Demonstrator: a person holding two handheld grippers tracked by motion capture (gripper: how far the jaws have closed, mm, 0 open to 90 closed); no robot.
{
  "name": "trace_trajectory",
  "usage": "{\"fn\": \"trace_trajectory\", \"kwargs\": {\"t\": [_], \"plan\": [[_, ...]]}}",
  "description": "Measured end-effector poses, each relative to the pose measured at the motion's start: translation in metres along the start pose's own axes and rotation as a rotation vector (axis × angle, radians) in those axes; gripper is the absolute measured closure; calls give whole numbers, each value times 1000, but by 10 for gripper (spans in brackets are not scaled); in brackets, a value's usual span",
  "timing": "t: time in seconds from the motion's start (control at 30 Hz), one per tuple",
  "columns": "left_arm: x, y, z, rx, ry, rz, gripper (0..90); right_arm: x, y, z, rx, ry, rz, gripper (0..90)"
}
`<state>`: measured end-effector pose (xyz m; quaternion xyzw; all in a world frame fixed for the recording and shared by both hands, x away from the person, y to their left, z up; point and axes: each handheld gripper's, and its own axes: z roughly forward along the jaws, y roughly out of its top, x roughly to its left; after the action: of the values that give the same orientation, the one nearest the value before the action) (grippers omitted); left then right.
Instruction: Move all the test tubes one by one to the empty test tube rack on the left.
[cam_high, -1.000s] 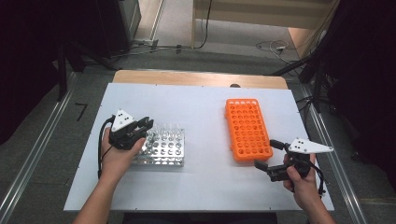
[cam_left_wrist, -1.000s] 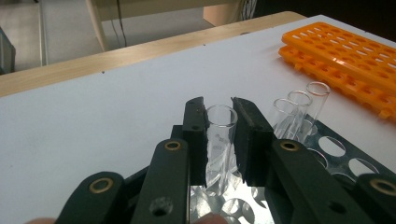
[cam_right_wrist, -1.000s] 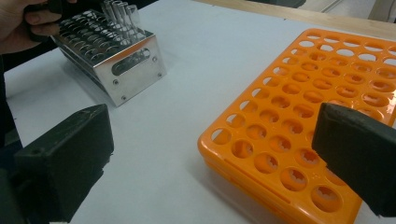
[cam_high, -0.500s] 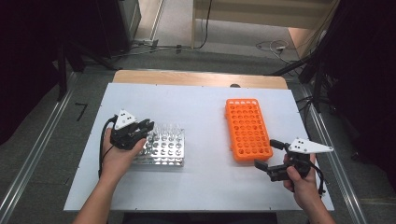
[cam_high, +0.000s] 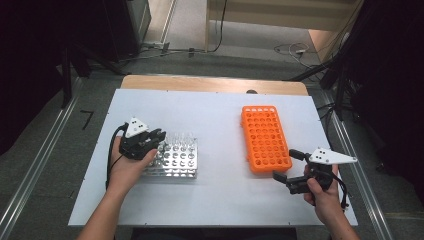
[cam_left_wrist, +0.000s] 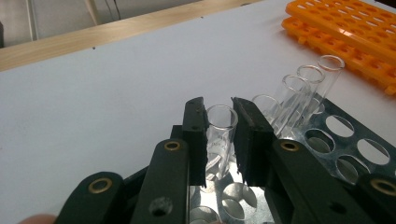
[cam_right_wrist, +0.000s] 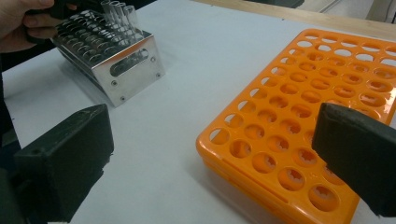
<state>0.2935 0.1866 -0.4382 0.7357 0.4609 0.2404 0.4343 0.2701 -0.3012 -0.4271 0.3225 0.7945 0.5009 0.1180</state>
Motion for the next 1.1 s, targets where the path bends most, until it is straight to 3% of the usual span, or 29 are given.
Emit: {"fn": "trace_trajectory", "kwargs": {"t": [0.17,0.37,0.47,0.63,1.1], "plan": [[0,1,0,2,9,-12,727,0,0,0,-2,-1,-1,0],[3,2,-6,-16,16,-55,562,-1,0,-1,-4,-2,-1,0],[4,2,-10,-27,-4,-65,551,-1,0,-1,-4,-2,-1,0],[4,3,-19,-61,-25,-80,458,-1,0,-1,-4,-3,-1,0],[-10,0,-41,-94,-72,-59,201,-2,0,-1,-1,-10,2,0]]}}
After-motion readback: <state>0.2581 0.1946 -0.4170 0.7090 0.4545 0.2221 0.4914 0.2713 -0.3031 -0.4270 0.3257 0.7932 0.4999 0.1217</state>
